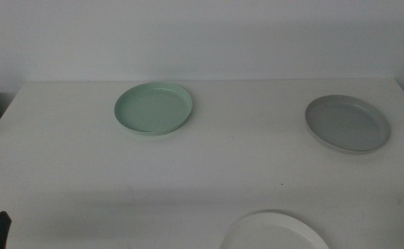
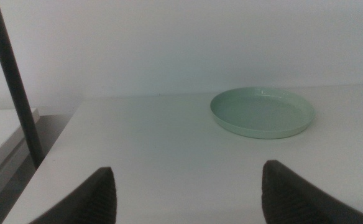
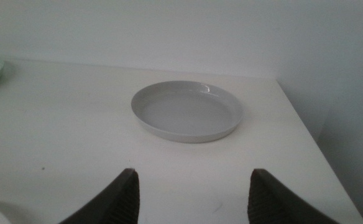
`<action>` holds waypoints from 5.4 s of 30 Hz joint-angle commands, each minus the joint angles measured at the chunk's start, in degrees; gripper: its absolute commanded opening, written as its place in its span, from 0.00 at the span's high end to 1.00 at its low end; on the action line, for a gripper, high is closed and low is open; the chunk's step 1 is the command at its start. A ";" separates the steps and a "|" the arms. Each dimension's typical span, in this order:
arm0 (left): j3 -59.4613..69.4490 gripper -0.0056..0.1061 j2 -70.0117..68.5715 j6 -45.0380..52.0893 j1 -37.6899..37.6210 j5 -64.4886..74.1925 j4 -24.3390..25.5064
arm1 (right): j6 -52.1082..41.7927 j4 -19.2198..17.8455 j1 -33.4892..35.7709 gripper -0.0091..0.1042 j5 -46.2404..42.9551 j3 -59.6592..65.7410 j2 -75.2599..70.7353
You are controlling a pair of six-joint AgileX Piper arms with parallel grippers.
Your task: Stack the three bowls on top of each other.
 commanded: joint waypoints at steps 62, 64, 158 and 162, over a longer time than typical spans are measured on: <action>-0.26 0.26 -0.75 -0.41 -0.24 -4.63 -0.20 | 28.47 0.95 28.38 0.57 24.01 -40.85 83.32; -0.26 0.26 -0.75 -0.41 -0.24 -4.63 -0.20 | 28.47 1.10 28.38 0.61 22.75 -40.85 85.20; -0.26 0.26 -0.75 -0.41 -0.24 -4.63 -0.20 | 6.60 8.84 -12.96 0.64 34.33 -104.55 126.17; -0.26 0.26 -0.75 -0.41 -0.24 -4.63 -0.20 | 5.70 8.87 -12.96 0.93 33.87 -104.55 126.22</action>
